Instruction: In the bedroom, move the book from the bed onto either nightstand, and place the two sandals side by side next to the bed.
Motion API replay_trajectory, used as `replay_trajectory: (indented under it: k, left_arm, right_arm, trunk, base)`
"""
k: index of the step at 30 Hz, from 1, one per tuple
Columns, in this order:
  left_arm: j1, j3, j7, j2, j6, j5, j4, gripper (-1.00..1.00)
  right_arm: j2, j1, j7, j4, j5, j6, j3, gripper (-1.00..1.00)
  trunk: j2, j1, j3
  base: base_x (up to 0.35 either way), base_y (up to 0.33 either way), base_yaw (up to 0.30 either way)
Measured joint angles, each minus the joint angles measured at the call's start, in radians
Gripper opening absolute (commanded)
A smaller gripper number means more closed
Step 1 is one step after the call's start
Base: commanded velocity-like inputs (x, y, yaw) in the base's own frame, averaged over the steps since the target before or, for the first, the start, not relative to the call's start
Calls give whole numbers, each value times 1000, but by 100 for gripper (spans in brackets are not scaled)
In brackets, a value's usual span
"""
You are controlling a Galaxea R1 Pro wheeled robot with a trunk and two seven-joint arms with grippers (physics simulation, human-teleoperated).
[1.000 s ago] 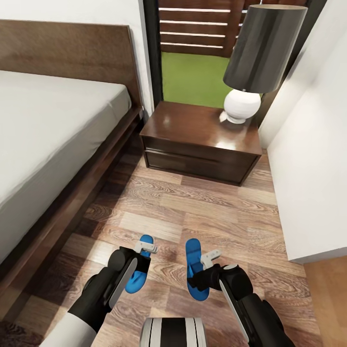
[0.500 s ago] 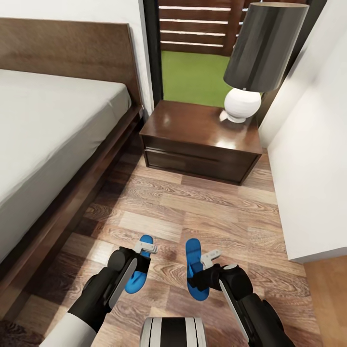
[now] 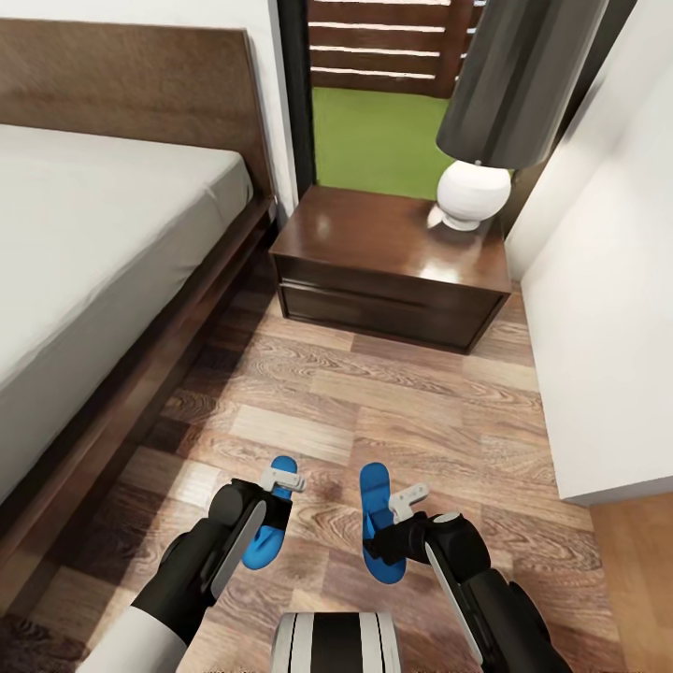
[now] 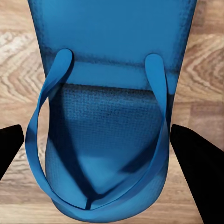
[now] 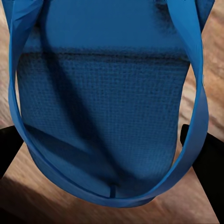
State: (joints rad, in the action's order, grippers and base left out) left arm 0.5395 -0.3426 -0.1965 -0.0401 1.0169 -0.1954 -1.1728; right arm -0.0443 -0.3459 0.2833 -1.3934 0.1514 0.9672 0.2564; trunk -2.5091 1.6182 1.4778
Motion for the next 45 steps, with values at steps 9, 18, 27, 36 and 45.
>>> replay_trajectory:
  k: [9,18,27,36,45]
  left_arm:
    - [0,-1,1,0,0,0,0,-100]
    - [0,0,2,0,-1,0,2,-100]
    - [0,0,3,0,-23,-1,6,-100]
    - [0,0,3,0,-35,-1,8,-100]
    - [0,0,4,0,-37,-2,9,-100]
  right_arm:
    - [0,0,0,0,0,-2,0,-100]
    - [0,0,0,0,-1,-3,0,-100]
    - [0,0,3,0,1,-3,2,-100]
    - [0,0,4,0,-3,-3,3,-100]
    - [-1,0,1,-5,2,-2,4,-100]
  trunk:
    - [0,0,12]
    - [0,0,15]
    - [0,0,16]
    - [0,0,16]
    - [0,0,16]
  base:
    - [0,0,0]
    - [0,0,0]
    - [0,0,0]
    - [0,0,0]
    - [0,0,0]
